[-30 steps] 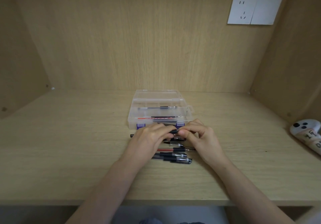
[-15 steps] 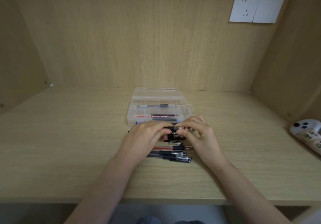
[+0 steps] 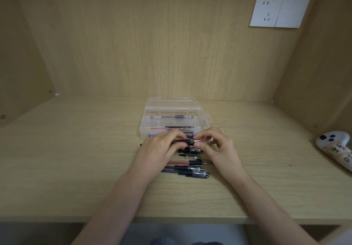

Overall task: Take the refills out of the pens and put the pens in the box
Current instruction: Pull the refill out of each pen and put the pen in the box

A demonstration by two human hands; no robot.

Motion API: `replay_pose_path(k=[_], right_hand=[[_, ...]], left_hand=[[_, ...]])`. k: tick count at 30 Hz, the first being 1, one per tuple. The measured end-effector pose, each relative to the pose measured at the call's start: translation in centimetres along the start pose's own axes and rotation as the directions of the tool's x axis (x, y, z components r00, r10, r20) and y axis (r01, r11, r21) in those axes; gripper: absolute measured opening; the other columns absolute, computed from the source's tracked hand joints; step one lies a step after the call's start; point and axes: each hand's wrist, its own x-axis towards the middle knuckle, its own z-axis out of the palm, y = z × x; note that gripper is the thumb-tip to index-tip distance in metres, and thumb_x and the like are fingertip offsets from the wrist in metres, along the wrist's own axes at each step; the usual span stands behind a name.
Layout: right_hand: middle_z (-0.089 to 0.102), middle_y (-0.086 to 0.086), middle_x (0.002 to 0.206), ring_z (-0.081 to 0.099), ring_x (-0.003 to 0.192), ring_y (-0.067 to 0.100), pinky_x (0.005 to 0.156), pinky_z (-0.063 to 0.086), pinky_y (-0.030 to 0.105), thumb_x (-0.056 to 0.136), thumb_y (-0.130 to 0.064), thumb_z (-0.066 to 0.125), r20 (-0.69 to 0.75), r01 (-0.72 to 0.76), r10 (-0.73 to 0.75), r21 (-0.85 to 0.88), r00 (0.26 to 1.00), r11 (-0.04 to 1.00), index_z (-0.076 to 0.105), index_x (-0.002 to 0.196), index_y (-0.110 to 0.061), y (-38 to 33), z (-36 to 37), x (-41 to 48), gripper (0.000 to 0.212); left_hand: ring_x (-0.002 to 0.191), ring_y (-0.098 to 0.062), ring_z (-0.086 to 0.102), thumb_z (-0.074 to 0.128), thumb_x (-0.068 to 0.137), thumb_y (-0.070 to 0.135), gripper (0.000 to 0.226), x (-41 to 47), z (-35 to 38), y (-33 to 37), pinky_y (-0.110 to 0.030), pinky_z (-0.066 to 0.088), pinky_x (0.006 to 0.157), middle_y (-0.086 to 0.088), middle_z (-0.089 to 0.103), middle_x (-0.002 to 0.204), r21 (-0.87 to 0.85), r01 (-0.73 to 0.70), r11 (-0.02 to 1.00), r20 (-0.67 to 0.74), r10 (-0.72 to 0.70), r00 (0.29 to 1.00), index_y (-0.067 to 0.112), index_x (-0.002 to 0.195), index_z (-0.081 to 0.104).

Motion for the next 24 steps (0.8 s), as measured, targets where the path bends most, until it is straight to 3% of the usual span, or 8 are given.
replay_pose_path(k=[3, 6, 8, 10, 13, 16, 18, 24], right_hand=[[0.059, -0.020, 0.088, 0.050, 0.089, 0.004, 0.077, 0.035, 0.010, 0.073, -0.026, 0.076, -0.019, -0.041, 0.042, 0.028, 0.999, 0.999, 0.066, 0.091, -0.035, -0.18, -0.04, -0.04, 0.023], [0.061, -0.017, 0.083, 0.049, 0.090, 0.006, 0.078, 0.034, 0.013, 0.075, -0.037, 0.068, -0.007, -0.015, 0.015, -0.003, 1.000, 1.000, 0.067, 0.082, -0.033, -0.07, 0.06, 0.06, 0.008], [0.061, -0.015, 0.083, 0.048, 0.090, 0.006, 0.080, 0.034, 0.015, 0.078, -0.026, 0.072, 0.003, 0.002, -0.002, -0.019, 1.000, 1.000, 0.066, 0.080, -0.030, 0.14, 0.10, 0.10, 0.008], [0.060, -0.018, 0.087, 0.049, 0.089, 0.005, 0.080, 0.035, 0.014, 0.077, -0.014, 0.074, 0.011, -0.016, 0.016, 0.004, 1.000, 1.000, 0.065, 0.087, -0.030, 0.25, 0.03, 0.04, 0.020], [0.061, -0.009, 0.093, 0.052, 0.091, 0.007, 0.082, 0.037, 0.014, 0.074, -0.020, 0.077, 0.033, -0.075, 0.073, 0.082, 0.997, 0.994, 0.065, 0.102, -0.033, 0.17, -0.08, -0.12, 0.033], [0.062, -0.011, 0.087, 0.050, 0.092, 0.008, 0.081, 0.036, 0.018, 0.077, -0.031, 0.071, 0.024, -0.036, 0.036, 0.019, 0.999, 0.999, 0.069, 0.090, -0.030, 0.26, -0.02, -0.03, 0.013], [0.062, -0.012, 0.083, 0.050, 0.091, 0.010, 0.081, 0.036, 0.020, 0.080, -0.028, 0.070, 0.012, -0.009, 0.009, -0.020, 1.000, 1.000, 0.068, 0.081, -0.027, 0.33, 0.04, 0.08, 0.002], [0.063, -0.003, 0.088, 0.049, 0.081, 0.005, 0.071, 0.035, 0.012, 0.082, -0.020, 0.069, -0.131, -0.096, 0.102, 0.050, 0.986, 0.994, 0.068, 0.082, -0.029, -0.01, -0.49, 0.08, 0.009]], left_hand=[[0.083, -0.001, 0.061, 0.055, 0.087, 0.039, 0.017, -0.04, -0.03, -0.05, -0.031, 0.050, 0.069, 0.014, 0.068, 0.090, -0.007, 0.018, 1.000, -0.010, -0.018, 1.000, 0.027, 0.099, 0.058], [0.083, 0.000, 0.061, 0.054, 0.087, 0.041, 0.018, -0.12, -0.02, 0.00, -0.030, 0.050, 0.069, 0.015, 0.067, 0.090, -0.009, 0.015, 1.000, -0.007, -0.015, 1.000, 0.029, 0.098, 0.057], [0.084, 0.001, 0.061, 0.055, 0.087, 0.040, 0.016, -0.12, 0.04, 0.02, -0.030, 0.051, 0.070, 0.015, 0.068, 0.090, -0.017, 0.020, 1.000, 0.000, -0.020, 1.000, 0.029, 0.098, 0.058], [0.085, 0.000, 0.062, 0.055, 0.087, 0.039, 0.016, -0.08, 0.05, 0.01, -0.032, 0.051, 0.073, 0.014, 0.068, 0.091, -0.032, 0.031, 0.999, 0.002, -0.031, 1.000, 0.029, 0.099, 0.058], [0.086, -0.001, 0.062, 0.055, 0.087, 0.039, 0.017, -0.09, 0.06, 0.05, -0.032, 0.051, 0.073, 0.014, 0.068, 0.092, -0.025, 0.033, 0.999, 0.008, -0.033, 0.999, 0.028, 0.100, 0.058], [0.085, 0.001, 0.062, 0.056, 0.086, 0.039, 0.016, -0.15, 0.04, 0.11, -0.030, 0.051, 0.073, 0.015, 0.068, 0.092, -0.030, 0.039, 0.999, 0.013, -0.038, 0.999, 0.030, 0.099, 0.057], [0.085, 0.001, 0.062, 0.055, 0.086, 0.041, 0.016, -0.16, 0.09, 0.09, -0.028, 0.051, 0.073, 0.016, 0.068, 0.092, -0.026, 0.044, 0.999, 0.015, -0.043, 0.999, 0.031, 0.099, 0.057], [0.084, 0.004, 0.061, 0.054, 0.089, 0.036, 0.015, -0.03, 0.03, -0.03, -0.017, 0.046, 0.070, 0.020, 0.068, 0.086, -0.038, 0.092, 0.995, -0.041, -0.094, 0.995, 0.029, 0.102, 0.057]])
